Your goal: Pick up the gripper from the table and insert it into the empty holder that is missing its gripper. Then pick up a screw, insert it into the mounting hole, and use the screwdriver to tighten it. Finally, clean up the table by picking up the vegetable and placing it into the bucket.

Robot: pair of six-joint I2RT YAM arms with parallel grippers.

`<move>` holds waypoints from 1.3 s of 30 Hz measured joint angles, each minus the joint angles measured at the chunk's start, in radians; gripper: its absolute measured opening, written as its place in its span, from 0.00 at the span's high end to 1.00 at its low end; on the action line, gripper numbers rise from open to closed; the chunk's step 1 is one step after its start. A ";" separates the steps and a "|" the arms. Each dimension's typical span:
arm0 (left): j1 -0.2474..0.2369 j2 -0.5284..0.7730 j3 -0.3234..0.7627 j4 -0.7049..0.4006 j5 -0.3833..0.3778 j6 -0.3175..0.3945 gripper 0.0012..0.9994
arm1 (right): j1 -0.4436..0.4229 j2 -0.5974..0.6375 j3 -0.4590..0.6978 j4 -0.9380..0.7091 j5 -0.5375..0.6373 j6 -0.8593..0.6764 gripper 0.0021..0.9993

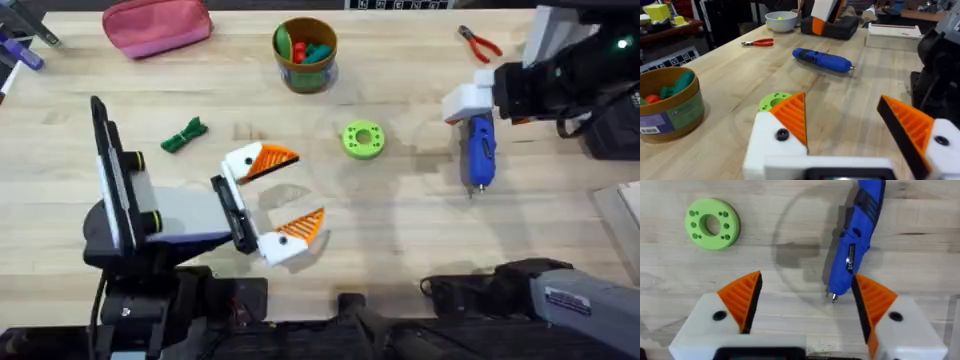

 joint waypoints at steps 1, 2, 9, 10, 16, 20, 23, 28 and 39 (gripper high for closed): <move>0.000 0.000 0.000 0.000 0.000 -0.008 0.19 | 0.000 0.000 0.000 0.000 0.000 0.000 0.01; 0.000 0.000 0.000 0.000 0.000 -0.011 0.28 | 0.000 0.000 0.000 0.000 0.000 0.000 0.01; 0.000 0.000 0.000 0.000 0.001 -0.025 0.96 | 0.000 0.000 0.000 0.000 0.000 0.000 0.01; 0.000 0.000 0.000 0.000 0.002 -0.027 0.98 | 0.000 0.000 0.000 0.000 0.000 0.000 0.01; 0.000 0.000 0.000 0.000 0.008 -0.029 0.98 | 0.000 0.000 0.000 0.000 0.000 0.000 0.01; 0.000 0.000 0.000 -0.001 0.008 -0.029 0.99 | 0.000 0.000 0.000 0.000 0.000 0.000 0.01; 0.000 0.000 0.000 -0.001 0.008 -0.040 0.99 | 0.000 0.000 0.000 0.000 0.000 0.000 0.01; 0.000 0.000 0.000 -0.001 0.008 -0.071 0.99 | 0.000 0.000 0.000 0.000 0.000 0.000 0.00; 0.000 0.000 0.000 -0.001 0.008 -0.086 0.99 | -0.005 0.000 0.000 0.000 0.000 0.016 0.00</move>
